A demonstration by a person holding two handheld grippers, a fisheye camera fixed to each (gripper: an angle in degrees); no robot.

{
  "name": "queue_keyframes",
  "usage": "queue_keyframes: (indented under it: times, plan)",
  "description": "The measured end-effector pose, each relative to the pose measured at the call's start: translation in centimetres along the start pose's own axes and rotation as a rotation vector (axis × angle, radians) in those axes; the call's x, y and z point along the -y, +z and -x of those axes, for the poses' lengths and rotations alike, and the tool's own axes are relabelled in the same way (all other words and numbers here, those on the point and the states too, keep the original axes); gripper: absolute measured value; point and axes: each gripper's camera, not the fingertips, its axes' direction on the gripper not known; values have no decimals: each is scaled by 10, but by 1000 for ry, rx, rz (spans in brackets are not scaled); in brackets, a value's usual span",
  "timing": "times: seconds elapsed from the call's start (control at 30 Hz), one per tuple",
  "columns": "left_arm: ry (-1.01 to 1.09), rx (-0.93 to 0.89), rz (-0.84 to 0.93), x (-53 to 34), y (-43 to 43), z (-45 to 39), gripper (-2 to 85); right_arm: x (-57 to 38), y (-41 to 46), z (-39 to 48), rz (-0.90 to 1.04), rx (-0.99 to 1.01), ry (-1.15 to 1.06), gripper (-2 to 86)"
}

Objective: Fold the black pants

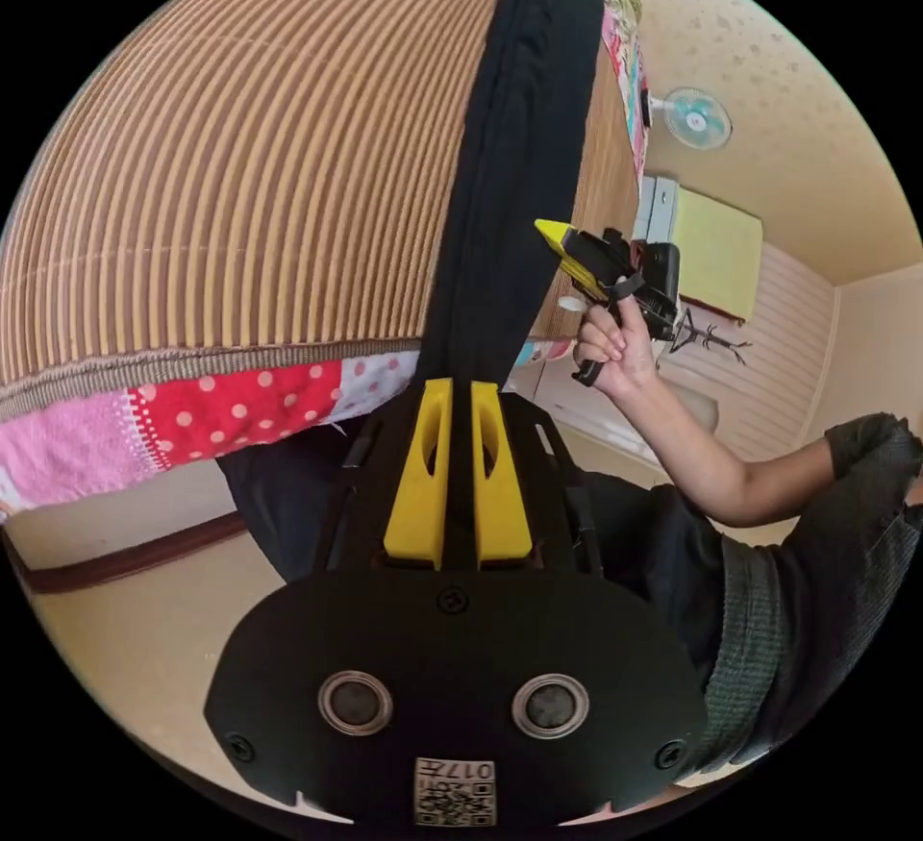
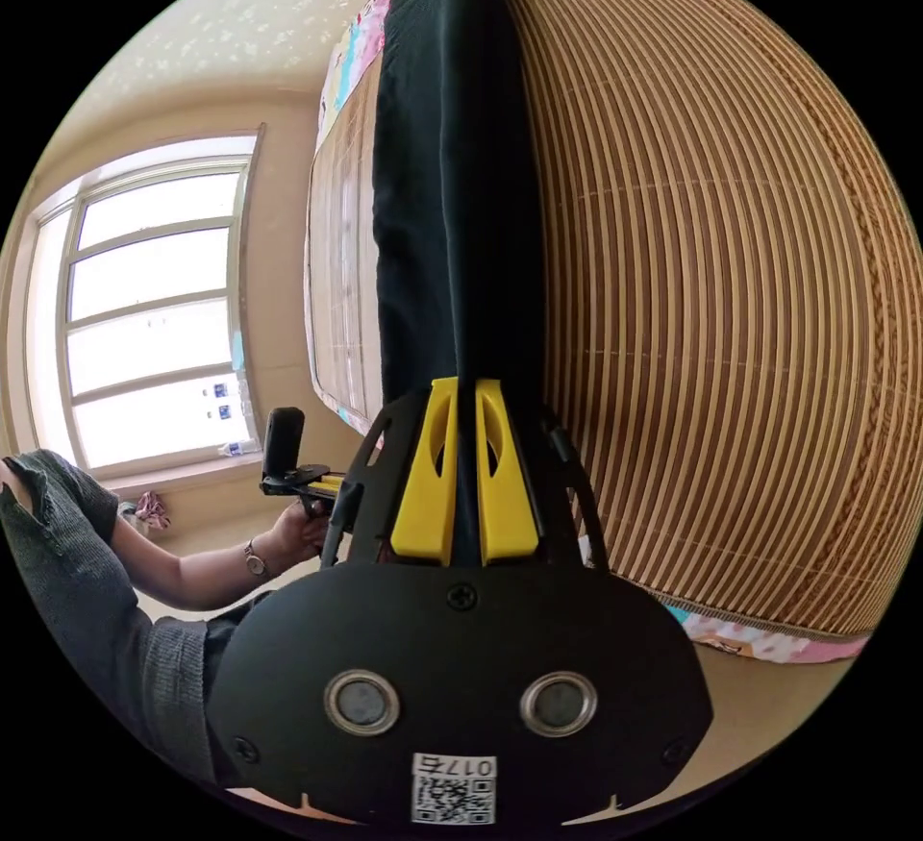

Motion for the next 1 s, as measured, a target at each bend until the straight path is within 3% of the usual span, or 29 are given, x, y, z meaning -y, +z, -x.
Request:
queue_keyframes:
  times: [0.13, 0.2, 0.37, 0.47, 0.6, 0.77, 1.0]
  plan:
    - [-58, -77, -56, -21, 25, 9, 37, -16, 9, -21, 119, 105, 34, 30]
    - [-145, -60, -94, -33, 29, 20, 37, -29, 13, -25, 171, 66, 34, 29]
    - [-73, 44, -137, -55, 37, -4, 45, -50, 2, -22, 173, -34, 23, 30]
    - [-131, -17, -281, -62, 24, 5, 65, -40, 5, -40, 246, -5, 48, 38]
    - [-115, -172, -458, -31, 0, 36, 118, -10, -24, -60, 84, 92, 45, 64]
    - [8, -235, -346, 75, 0, 54, 177, 82, -34, -102, -43, 190, 34, 127]
    - [193, 4, -181, 169, 27, 12, 164, 187, -12, -101, -40, 230, -52, 146]
